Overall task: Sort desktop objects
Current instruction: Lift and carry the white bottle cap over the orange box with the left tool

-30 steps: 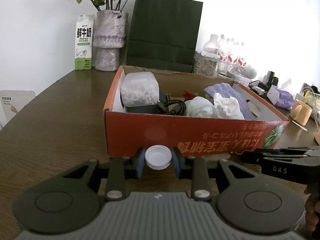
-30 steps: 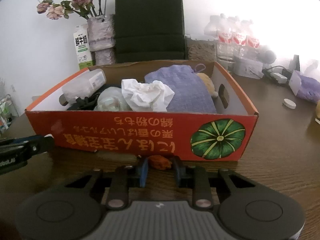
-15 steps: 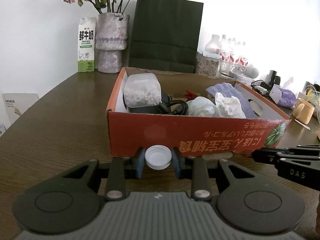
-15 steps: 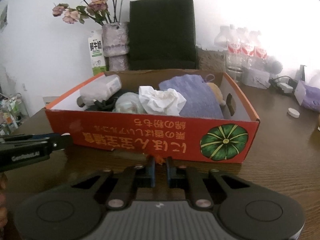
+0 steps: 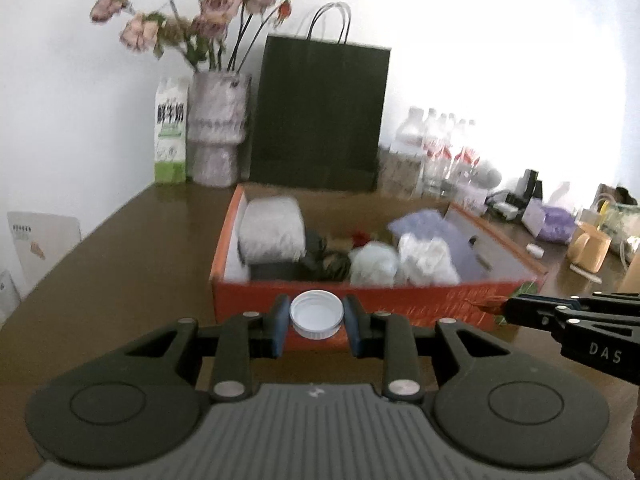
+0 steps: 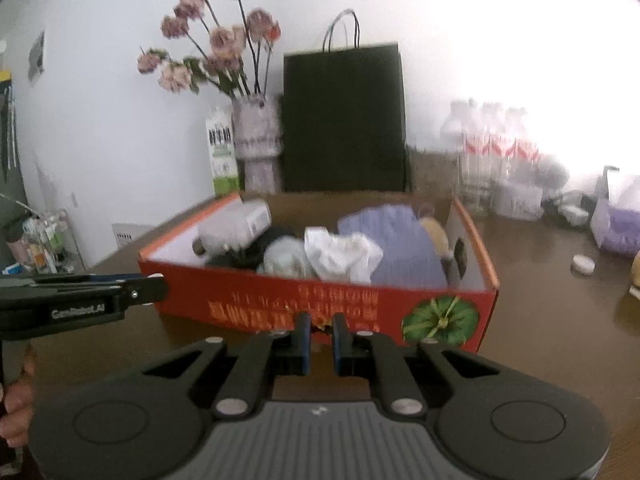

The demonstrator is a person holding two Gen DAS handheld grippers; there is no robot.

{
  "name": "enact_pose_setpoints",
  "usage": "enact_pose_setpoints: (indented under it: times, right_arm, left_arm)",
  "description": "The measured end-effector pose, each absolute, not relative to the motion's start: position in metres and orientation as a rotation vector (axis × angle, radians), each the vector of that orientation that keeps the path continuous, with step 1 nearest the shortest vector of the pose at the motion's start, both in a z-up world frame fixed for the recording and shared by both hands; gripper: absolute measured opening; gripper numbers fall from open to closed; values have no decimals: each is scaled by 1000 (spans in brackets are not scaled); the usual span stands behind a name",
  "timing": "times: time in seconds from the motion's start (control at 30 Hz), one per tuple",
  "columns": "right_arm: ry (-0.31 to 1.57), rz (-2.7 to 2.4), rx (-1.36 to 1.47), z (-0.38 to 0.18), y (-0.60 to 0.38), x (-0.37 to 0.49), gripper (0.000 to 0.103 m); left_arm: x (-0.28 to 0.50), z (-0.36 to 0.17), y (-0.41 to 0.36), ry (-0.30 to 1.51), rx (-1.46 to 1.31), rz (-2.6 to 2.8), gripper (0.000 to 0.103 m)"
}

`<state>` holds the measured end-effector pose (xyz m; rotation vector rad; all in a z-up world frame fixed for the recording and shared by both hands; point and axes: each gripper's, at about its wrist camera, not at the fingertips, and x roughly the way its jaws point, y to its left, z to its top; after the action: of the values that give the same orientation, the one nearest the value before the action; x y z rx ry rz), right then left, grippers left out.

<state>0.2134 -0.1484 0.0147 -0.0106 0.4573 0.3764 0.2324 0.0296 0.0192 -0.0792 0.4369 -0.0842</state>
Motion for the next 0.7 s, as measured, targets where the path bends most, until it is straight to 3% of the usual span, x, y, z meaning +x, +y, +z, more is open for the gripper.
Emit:
enact_pose_setpoints:
  times: [0.37,0.7]
  right_arm:
    - [351,402,-5,49,-143,254,9]
    - [394,399,16,31,-126,329,9]
  left_arm:
    - [272,53,4,352,-93,-82,29]
    - [342,36,1,378,-63,-25,30]
